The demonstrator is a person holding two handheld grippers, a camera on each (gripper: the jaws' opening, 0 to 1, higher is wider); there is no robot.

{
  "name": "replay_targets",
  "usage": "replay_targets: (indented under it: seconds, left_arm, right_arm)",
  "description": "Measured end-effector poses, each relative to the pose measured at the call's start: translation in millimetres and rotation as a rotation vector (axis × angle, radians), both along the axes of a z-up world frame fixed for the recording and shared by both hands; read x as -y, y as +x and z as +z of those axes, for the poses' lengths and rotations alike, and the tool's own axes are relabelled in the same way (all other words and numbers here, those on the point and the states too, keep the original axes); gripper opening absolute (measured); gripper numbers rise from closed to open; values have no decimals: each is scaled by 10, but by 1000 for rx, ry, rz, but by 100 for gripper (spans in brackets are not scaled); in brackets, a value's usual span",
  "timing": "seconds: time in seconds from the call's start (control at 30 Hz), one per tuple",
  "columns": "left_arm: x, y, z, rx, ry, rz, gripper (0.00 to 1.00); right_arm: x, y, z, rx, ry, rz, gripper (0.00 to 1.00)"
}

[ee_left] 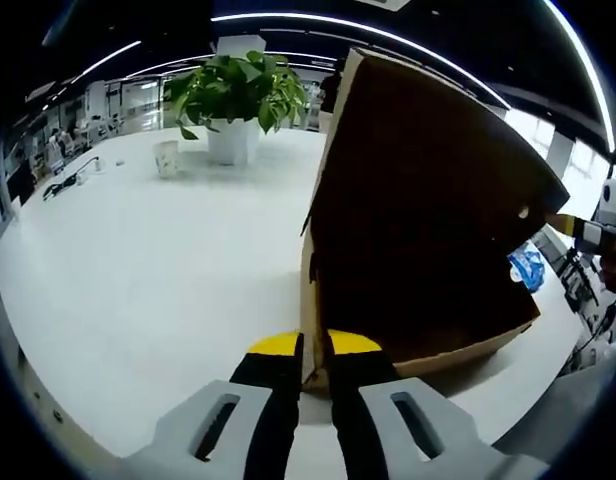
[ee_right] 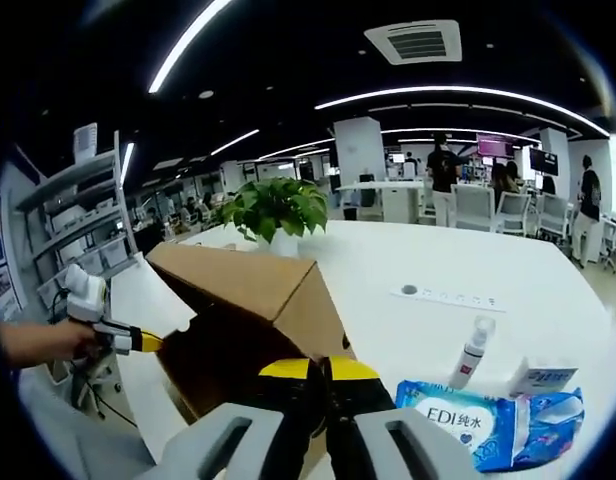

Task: Operate the shoe box by opening the lid, removing the specified soft item, and placing it in the target area until the item is outside and the box remains undamaged.

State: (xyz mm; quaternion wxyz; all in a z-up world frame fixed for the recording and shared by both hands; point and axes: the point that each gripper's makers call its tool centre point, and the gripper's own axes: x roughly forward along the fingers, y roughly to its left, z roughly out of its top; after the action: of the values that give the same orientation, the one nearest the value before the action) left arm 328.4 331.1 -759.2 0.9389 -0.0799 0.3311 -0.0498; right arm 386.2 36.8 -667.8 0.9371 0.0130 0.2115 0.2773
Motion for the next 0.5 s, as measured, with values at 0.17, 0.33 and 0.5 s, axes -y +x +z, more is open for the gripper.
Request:
replay_targets:
  seconds: [0.17, 0.33, 0.5]
  left_arm:
    - [-22, 9, 69, 21, 7, 1, 9]
    - [-64, 26, 152, 46, 19, 4, 6]
    - [-90, 47, 258, 72, 16, 5, 7]
  right_arm:
    - [-1, -43, -18, 0, -3, -1, 0]
    - [1, -84, -25, 4, -6, -4, 0]
    - [5, -133, -50, 7, -16, -2, 0]
